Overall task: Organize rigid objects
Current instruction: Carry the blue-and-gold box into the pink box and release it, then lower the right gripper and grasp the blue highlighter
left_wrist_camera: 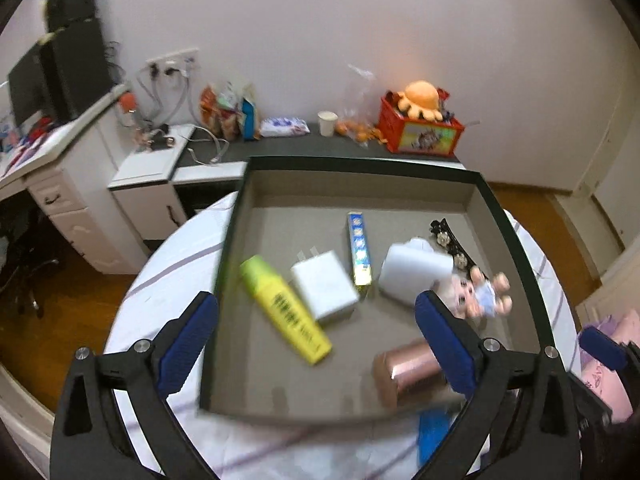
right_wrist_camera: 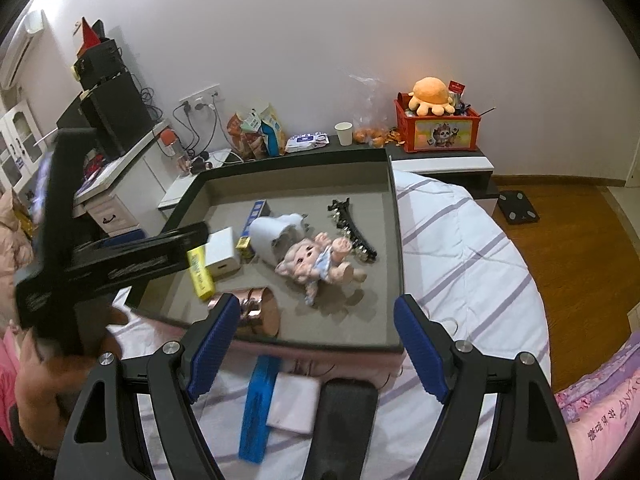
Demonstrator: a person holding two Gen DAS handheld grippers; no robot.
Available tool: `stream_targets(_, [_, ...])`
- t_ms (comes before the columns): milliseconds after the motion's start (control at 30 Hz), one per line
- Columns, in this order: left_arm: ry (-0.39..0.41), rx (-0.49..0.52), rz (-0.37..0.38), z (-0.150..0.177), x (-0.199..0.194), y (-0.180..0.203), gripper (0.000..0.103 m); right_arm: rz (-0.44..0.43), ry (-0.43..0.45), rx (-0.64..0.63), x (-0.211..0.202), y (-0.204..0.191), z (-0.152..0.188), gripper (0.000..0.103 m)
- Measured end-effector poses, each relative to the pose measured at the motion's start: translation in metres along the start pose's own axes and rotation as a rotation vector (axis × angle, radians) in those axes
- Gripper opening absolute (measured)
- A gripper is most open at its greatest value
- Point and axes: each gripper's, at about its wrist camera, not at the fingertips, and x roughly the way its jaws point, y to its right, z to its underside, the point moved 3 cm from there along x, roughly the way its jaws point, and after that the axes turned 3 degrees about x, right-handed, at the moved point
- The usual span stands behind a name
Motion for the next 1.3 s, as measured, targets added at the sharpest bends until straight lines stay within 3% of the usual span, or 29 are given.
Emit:
stream_targets(233, [0.037,0.015,-0.055,0.053,-0.052,-0.007,0.102,-0.010,-0.019,-0.029,-0.011,-0.017,0.028,0.081])
stream_targets(567, [0.016,-0.018,-0.091,0.097,-0.075,-0.019,0.102,-0.023,-0.050,-0.075,-0.016,-0.040,0.059,0.081])
stream_targets(967, [-0.037,-0.062,-0.154,0.122,-0.058,-0.045,0.102,-0.031,-0.153,-0.104,0.030,-0.055,0.084,0.080])
stream_targets(1033, [-0.047,-0.072,-0.153,0.124,-0.052,-0.051,0.102,-0.031,-0.174,-0.101,0.037,-0.057,0.087,0.074])
stream_targets(1300, [-0.083,-0.101,-0.121,0.132,-0.032,-0.066,0.102,-0.027,-0.209,-0.078,0.032,-0.057,0.098,0.068])
